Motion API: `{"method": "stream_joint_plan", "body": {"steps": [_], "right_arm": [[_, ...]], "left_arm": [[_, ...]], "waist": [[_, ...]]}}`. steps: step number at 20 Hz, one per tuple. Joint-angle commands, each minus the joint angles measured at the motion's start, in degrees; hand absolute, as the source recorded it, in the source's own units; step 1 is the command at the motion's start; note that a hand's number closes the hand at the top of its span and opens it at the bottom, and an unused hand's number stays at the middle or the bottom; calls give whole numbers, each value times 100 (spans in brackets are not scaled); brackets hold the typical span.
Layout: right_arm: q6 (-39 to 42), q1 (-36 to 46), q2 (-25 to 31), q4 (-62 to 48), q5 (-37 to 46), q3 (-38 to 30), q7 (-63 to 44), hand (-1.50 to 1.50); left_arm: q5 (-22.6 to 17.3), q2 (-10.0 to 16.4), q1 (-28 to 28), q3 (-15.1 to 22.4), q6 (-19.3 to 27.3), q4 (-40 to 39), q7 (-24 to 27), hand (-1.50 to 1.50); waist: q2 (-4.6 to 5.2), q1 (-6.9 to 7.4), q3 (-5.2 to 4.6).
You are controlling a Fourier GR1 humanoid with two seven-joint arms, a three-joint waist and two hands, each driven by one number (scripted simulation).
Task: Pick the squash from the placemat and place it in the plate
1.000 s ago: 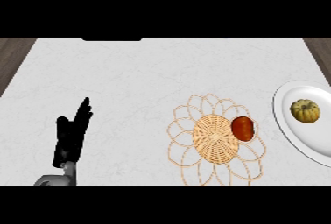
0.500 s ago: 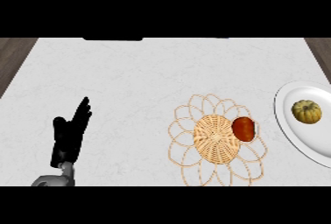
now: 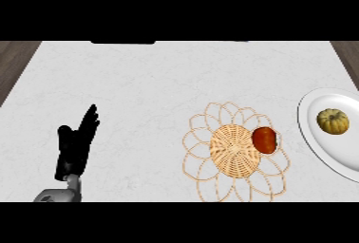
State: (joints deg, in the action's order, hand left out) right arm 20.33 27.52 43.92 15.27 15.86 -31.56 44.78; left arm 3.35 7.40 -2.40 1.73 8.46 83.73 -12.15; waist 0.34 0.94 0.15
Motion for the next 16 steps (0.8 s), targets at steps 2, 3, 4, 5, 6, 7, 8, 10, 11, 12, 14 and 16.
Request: {"method": "stream_joint_plan", "body": {"steps": [2,3,4,5,6,7,8,10,11,12,14,16], "right_arm": [[-334,174,-160,-272,93,129,231,-150],[118,-32,221,-414,4,-13,523,-150],[-46,-200,134,-359,83,101,636,-150],[-346,94,-3,-422,116,138,296,-150],[-84,3,232,-492,51,63,389,-150],[-127,-110,234,-456,23,63,469,-150],[-295,-111,86,-395,34,128,439,-150],[-361,-161,200,-563,46,69,532,-150],[-290,-153,258,-539,78,130,498,-150],[-542,-198,83,-584,77,109,609,-150],[-546,-34,165,-556,44,109,361,-150],[-254,-522,418,-673,-9,16,842,-150]], "left_arm": [[43,-65,-223,-60,8,-266,-19,0],[72,-66,-251,-35,24,-278,0,0],[112,-141,60,110,45,112,-92,0],[8,-26,23,-41,-38,160,-95,0],[57,-68,65,33,9,305,-201,0],[16,-43,-11,-2,-30,327,-408,0],[183,-185,70,117,144,364,-380,0],[115,-209,-171,-4,72,-227,43,0],[48,-11,-61,-71,-107,4,-53,0],[-26,-68,-123,-113,-125,-170,47,0],[12,3,-412,-218,-97,-304,-112,0],[125,-70,-53,31,-52,194,-301,0]], "waist": [[13,17,2],[35,38,12],[10,24,6],[13,48,6],[17,54,9],[9,25,6],[1,9,2],[28,26,10],[16,30,7],[28,42,11],[21,21,7],[26,43,20]]}}
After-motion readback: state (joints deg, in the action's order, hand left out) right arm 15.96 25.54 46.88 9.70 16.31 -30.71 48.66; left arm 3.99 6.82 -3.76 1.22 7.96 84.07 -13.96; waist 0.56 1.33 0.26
